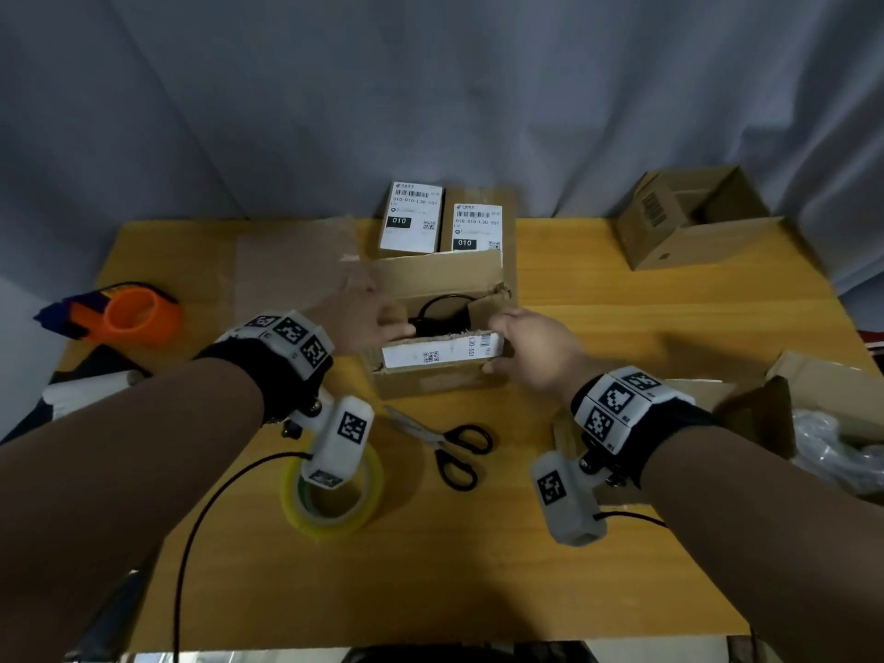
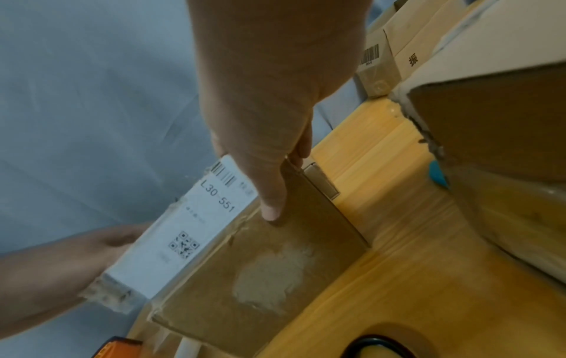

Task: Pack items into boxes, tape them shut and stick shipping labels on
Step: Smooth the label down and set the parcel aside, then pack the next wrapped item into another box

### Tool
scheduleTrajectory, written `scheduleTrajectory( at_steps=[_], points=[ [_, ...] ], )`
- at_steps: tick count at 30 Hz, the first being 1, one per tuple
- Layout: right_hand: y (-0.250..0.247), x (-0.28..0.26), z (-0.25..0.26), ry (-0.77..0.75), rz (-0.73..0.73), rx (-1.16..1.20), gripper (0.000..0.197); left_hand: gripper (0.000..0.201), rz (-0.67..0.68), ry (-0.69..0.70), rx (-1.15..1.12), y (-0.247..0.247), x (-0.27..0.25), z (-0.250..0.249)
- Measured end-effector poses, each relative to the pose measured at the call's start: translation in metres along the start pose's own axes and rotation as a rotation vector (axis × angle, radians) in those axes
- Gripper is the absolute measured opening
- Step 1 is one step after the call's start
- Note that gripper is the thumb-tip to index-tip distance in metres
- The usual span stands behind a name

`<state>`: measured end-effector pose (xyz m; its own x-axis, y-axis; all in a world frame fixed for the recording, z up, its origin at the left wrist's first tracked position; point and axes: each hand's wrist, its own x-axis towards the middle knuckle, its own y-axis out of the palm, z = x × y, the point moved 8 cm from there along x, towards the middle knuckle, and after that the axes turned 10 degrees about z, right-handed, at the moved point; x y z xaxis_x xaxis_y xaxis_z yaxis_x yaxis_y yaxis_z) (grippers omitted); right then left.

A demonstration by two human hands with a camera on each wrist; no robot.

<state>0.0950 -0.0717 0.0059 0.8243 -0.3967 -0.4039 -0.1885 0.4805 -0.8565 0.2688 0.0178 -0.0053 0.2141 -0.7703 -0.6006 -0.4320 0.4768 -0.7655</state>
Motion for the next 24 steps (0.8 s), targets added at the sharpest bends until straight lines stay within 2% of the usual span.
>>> scheduleTrajectory(
  at_steps=[2,3,5,7,9,12,15,17,21,23,24],
  points=[
    [-0.001,-0.004,0.003,-0.016,0.004,-0.081,0.020,0.063,0.064,0.015,-0.026,0.006,-0.013,-0.008],
    [0.000,-0.006,0.003,-0.030,0.037,-0.127,0.028,0.070,0.088,0.021,-0.014,0.008,-0.019,-0.012],
    [0.006,-0.011,0.006,-0.070,0.160,-0.173,0.053,0.099,0.151,0.013,0.023,0.013,-0.025,-0.014],
    [0.006,-0.017,0.012,-0.084,0.240,-0.100,0.074,0.113,0.223,-0.011,0.045,0.022,-0.026,-0.011],
    [0.001,-0.017,0.018,-0.064,0.226,-0.008,0.067,0.115,0.239,0.003,0.044,0.032,-0.025,-0.013],
    [0.005,-0.007,0.022,-0.019,0.248,-0.078,0.049,0.114,0.192,0.005,0.135,0.040,-0.022,-0.020],
    [0.028,0.001,0.019,0.036,0.363,-0.124,0.052,0.098,0.173,-0.028,0.212,0.043,-0.020,-0.022],
    [0.035,0.001,0.020,0.061,0.384,-0.126,0.058,0.089,0.144,-0.022,0.211,0.040,-0.022,-0.026],
    [0.022,-0.004,0.025,0.045,0.256,-0.099,0.061,0.083,0.041,0.019,0.153,0.029,-0.027,-0.035],
    [0.004,-0.008,0.022,0.048,0.125,-0.074,0.049,0.086,-0.026,0.043,0.113,0.024,-0.028,-0.039],
    [-0.006,-0.012,0.018,0.052,0.047,-0.053,0.036,0.086,-0.060,0.049,0.085,0.021,-0.028,-0.039]
  ],
)
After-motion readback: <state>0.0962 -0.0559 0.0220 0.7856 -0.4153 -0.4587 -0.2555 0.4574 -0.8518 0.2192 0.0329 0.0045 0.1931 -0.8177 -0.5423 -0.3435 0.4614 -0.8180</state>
